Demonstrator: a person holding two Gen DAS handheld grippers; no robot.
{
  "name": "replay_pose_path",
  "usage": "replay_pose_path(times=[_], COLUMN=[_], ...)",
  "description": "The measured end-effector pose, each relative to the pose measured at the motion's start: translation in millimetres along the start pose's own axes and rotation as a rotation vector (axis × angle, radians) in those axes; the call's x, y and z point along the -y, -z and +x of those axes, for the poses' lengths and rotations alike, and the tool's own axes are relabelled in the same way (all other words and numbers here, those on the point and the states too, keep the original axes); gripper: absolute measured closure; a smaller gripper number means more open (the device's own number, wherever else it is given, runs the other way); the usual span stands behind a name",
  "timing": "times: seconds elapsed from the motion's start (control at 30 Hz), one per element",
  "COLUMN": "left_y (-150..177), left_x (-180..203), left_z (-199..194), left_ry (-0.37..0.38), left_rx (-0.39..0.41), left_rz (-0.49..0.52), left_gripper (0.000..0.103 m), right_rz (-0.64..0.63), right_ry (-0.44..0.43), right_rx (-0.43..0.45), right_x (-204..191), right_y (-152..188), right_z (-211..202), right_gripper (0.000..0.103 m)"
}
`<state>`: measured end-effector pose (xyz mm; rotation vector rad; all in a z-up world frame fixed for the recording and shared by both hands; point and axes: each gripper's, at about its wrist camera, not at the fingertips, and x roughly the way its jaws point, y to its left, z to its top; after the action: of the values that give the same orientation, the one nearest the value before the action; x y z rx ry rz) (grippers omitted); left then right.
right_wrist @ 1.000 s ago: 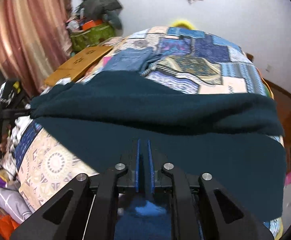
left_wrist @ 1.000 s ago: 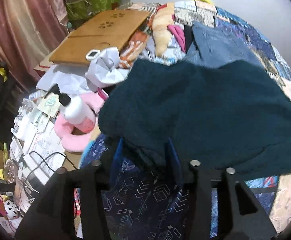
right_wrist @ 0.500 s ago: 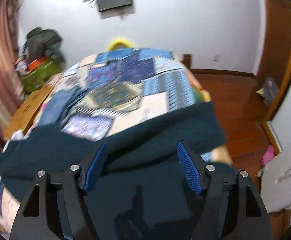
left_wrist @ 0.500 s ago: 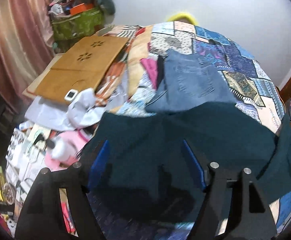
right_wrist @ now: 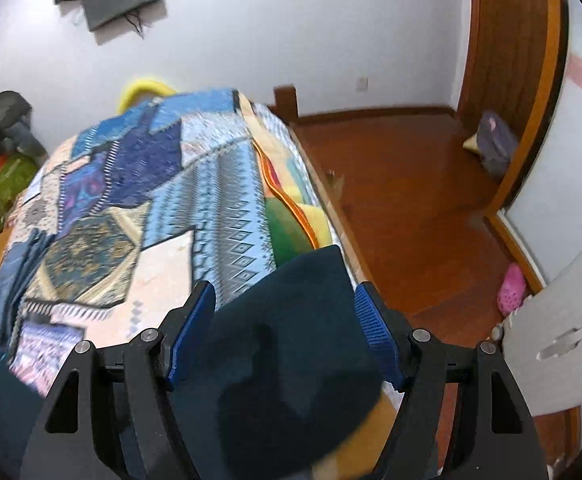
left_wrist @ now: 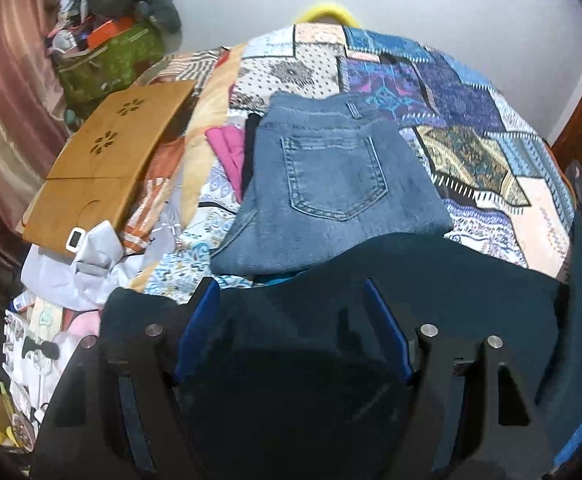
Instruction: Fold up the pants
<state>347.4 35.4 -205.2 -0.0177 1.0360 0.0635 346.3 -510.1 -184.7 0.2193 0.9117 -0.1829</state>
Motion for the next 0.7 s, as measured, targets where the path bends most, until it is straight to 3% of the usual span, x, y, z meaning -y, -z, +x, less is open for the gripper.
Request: replay_pose_path(times=[0.2,0.3,0.47,0.53,0.7], left_y=[2.0,3.6,5.4,6.2,9.2], left_x=[9.2,10.8,18.5,22.7,31.5], left_z=[23.1,28.1,32.1,29.6,5.7], left_ry=[-0.019,-0.017,-0.037,-0.044,0.056], left_rx=[-0.053,-0.064,-0.07,-0.072,-0.069], left_rz=[0.029,0.032,0.054,0.067,0.065], left_gripper=[0.03,0.03,0.03,0.03,0.03], right_rz=[0.084,0.157,0.198,0.201,0.165], right_ry=[0.0,-0.055,-0.067,-0.076,-0.073], right_rx=[-0.092,-0.169,-0.171,-0.17,-0.098], right_x=[13.0,23.3,34.9,39.2,45.2], right_y=[-10.1,-7.0,4.0,6.1,11.5], right_z=[58.4,79.8,76.1,69.8,28.9], right_gripper=[0.035,0.048,0.071,0.09,0.095])
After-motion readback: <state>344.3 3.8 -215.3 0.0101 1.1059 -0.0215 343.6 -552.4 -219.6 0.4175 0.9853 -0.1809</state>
